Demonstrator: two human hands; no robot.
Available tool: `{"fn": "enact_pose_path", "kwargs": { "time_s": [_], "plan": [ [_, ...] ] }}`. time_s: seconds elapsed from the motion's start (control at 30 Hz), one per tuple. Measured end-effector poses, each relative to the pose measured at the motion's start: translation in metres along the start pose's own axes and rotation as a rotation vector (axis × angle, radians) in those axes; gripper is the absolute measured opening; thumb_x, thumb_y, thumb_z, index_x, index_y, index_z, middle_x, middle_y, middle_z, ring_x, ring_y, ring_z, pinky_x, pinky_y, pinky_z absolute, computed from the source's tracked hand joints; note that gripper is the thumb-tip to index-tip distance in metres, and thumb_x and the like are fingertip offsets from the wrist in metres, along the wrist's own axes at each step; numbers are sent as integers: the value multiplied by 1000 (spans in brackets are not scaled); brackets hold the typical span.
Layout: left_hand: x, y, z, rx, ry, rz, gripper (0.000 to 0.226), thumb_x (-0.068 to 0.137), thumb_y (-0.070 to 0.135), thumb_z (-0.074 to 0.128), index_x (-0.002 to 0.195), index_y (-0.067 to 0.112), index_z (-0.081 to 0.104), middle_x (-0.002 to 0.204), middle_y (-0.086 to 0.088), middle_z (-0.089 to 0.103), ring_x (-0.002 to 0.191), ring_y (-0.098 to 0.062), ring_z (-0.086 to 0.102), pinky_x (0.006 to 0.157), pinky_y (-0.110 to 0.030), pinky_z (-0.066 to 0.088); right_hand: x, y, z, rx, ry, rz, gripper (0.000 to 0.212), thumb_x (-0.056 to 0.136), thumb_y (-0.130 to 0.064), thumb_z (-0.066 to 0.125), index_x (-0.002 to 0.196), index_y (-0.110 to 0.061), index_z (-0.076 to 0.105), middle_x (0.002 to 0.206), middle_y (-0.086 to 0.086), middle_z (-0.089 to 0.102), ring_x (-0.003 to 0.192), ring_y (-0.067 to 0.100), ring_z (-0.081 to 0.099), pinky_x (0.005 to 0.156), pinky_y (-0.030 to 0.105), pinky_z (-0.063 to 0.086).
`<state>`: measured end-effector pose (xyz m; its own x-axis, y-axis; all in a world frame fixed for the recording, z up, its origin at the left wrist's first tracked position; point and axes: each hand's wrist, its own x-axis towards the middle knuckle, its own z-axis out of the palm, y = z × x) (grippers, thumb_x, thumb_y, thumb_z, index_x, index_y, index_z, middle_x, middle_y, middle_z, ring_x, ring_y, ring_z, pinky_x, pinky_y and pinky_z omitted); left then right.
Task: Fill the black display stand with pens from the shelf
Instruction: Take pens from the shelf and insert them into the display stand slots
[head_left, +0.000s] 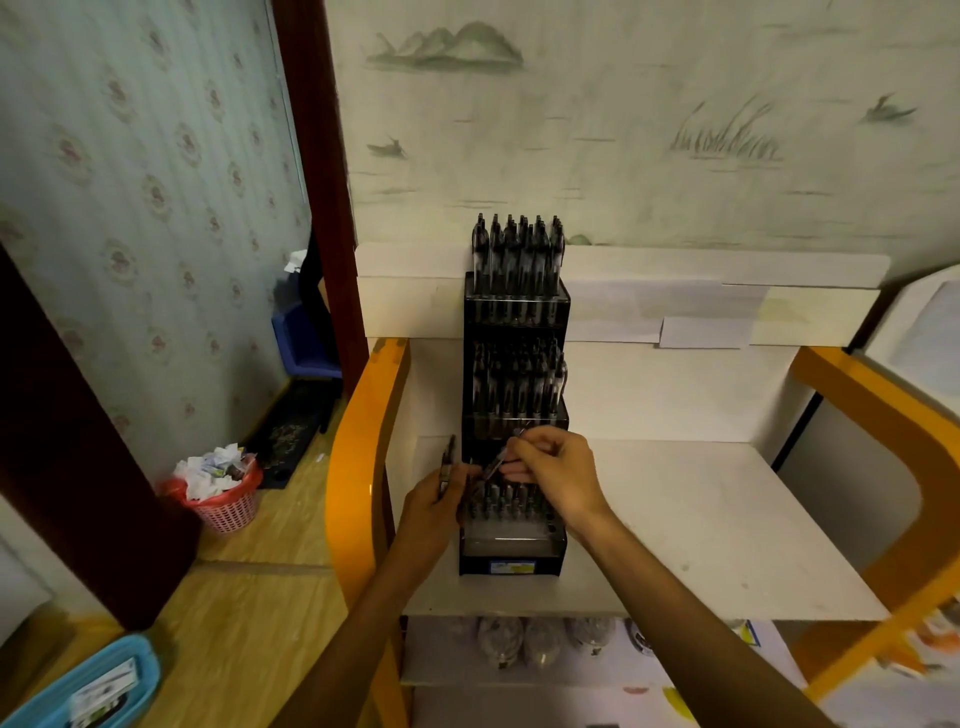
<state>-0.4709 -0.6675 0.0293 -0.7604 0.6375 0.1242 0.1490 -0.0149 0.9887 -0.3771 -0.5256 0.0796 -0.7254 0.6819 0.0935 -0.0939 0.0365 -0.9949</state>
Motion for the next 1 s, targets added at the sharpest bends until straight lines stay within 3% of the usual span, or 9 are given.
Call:
{"fn": "enact_pose_path", "kwargs": {
  "time_s": [0.1,0.2,0.27,0.37,0.5,0.83,1.0],
  "plan": [
    [3,-4,-6,139,133,7,28,104,38,43,95,26,66,70,13,65,59,0,58,52,-12,41,6,2,-5,-150,83,-106,4,90,-8,68,89,-6,71,78,10,74,73,23,74,73,33,62],
    [7,-12,-11,203,172,14,23,102,34,52,81,24,57,56,12,52,51,-2,48,51,-18,38,9,9,-5,-423,55,-258,5,89,-15,71,84,-15,71,73,1,72,71,14,70,72,24,57],
    [11,-15,-11,118,135,-58,20,101,26,55,81,21,54,59,9,48,56,-9,48,54,-26,40,9,14,-1,-559,27,-330,8,90,-21,72,83,-16,71,71,-5,70,68,7,67,69,17,54],
    [13,-12,-9,-28,108,-124,21,105,24,45,89,20,59,64,5,50,57,-9,47,51,-22,39,10,22,5,-618,-4,-381,9,91,-23,71,90,-14,73,75,-5,70,71,3,66,67,10,51],
    [10,-11,-10,58,143,-48,22,106,36,41,96,29,59,60,13,49,52,0,46,49,-18,36,13,23,10,-661,-30,-391,13,92,-23,69,94,-11,73,80,1,72,72,9,67,70,19,55],
    [14,-8,-13,68,118,19,23,105,29,45,87,27,59,54,14,49,52,-4,43,54,-25,34,15,40,19,-891,-198,-333,20,95,-25,64,85,-10,71,76,2,69,70,12,64,71,32,56],
    [15,-3,-12,52,92,69,25,105,29,47,83,31,57,57,11,46,52,-4,42,49,-19,34,15,49,21,-877,-208,-289,22,96,-25,62,88,-9,75,75,5,70,68,13,64,71,30,54]
  ]
}}
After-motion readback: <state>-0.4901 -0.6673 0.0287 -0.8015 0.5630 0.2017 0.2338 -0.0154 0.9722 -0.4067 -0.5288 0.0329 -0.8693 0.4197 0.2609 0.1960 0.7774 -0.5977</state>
